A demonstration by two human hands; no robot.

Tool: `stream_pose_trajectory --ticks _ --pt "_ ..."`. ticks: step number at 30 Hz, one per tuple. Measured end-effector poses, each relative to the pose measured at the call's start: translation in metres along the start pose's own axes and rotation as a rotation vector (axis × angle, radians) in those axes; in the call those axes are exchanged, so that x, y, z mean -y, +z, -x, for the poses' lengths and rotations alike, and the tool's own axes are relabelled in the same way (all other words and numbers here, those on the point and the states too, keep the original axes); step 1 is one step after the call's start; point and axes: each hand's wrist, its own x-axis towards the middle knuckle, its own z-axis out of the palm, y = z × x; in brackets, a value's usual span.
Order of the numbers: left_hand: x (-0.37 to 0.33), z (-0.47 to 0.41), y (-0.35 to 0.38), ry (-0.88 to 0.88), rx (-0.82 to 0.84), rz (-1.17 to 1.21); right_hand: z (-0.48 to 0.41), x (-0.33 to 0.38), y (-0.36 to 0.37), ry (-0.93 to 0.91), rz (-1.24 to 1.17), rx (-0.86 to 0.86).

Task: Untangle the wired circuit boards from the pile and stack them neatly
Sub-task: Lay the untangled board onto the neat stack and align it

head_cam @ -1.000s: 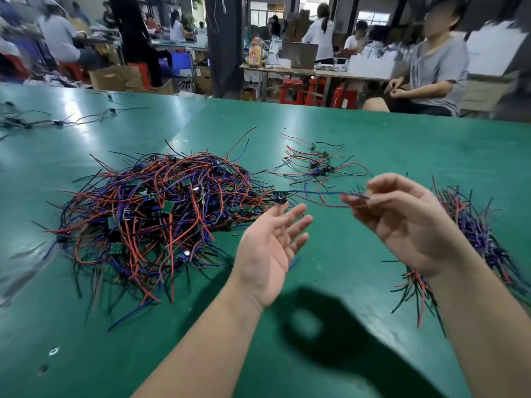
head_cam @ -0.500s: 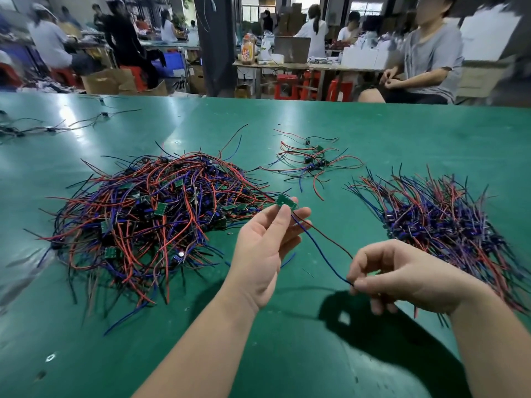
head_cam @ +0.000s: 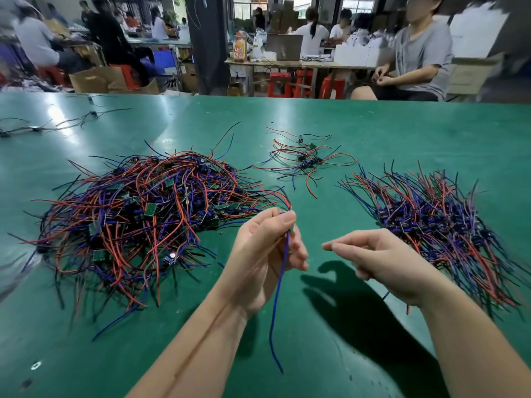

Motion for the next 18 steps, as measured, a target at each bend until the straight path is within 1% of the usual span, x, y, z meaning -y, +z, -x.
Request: stream_pose_trajectory --ticks 1,3,5,7,9,10,15,18 --pt "-0.001 0.001 0.001 -0.01 0.037 0.007 0.001 0.001 0.003 -0.001 -0.049 0.031" --pt "0.001 0.001 0.002 -0.065 0.057 -0.033 0.003 0.004 0.012 -0.012 -0.242 0.104" --pt "0.006 0.0 0.004 -0.129 -0.011 -0.144 0.004 0.008 0.02 -0.012 -0.486 0.165" --pt "0.013 -0.001 0.002 -0.174 -0.062 -0.314 0.003 0.011 0.027 -0.005 -0.645 0.167" --pt "0.019 0.002 0.003 -0.2 -0.061 -0.451 0.003 0.012 0.032 -0.001 -0.676 0.117" --pt "0.021 0.002 0.003 -0.202 -0.064 -0.481 0.003 0.011 0.033 0.008 -0.674 0.086" --pt "0.022 0.001 0.008 -0.24 -0.17 -0.446 -0.002 0.005 0.03 0.049 -0.665 -0.057" --pt "0.023 0.0 0.006 -0.232 -0.193 -0.502 -0.003 0.003 0.031 0.045 -0.615 -0.096"
